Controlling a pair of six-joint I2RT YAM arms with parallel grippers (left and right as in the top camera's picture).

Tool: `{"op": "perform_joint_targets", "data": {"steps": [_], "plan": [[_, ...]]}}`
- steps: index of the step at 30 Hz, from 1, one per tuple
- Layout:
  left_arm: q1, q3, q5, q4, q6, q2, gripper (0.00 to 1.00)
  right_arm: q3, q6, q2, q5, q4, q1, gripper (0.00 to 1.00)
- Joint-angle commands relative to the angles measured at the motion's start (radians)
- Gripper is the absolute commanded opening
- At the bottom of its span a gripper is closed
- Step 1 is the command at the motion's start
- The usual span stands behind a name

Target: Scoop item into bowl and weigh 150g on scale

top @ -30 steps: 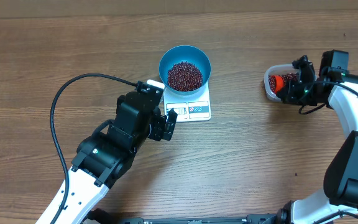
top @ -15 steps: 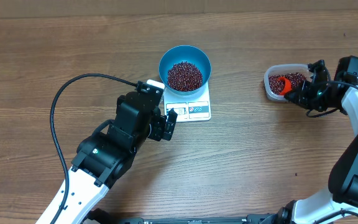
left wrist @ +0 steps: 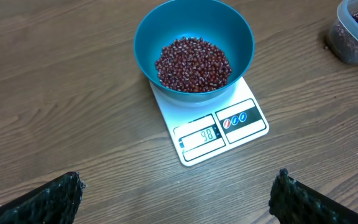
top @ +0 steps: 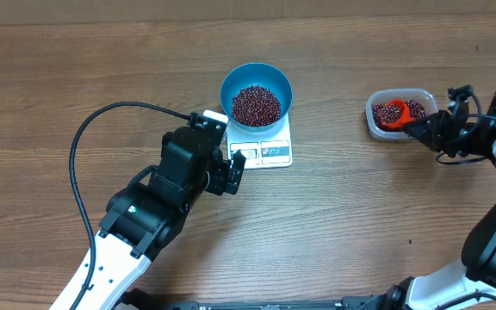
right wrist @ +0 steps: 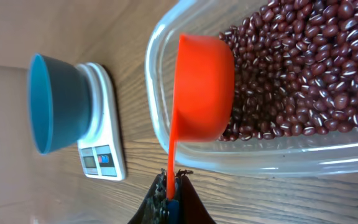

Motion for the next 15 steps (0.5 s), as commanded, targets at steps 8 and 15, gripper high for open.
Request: {"op": "perform_joint_targets", "data": {"steps": [8, 15], "plan": [[-0.006, -0.002, -0.013, 0.003, -0.003, 0.006, 0.99, -0.004, -0.003, 0.004, -0.258, -0.010, -0.039, 0.04], [-0.006, -0.002, -0.013, 0.003, -0.003, 0.006, 0.99, -0.004, -0.002, 0.004, -0.480, -0.032, -0.032, 0.04]]}}
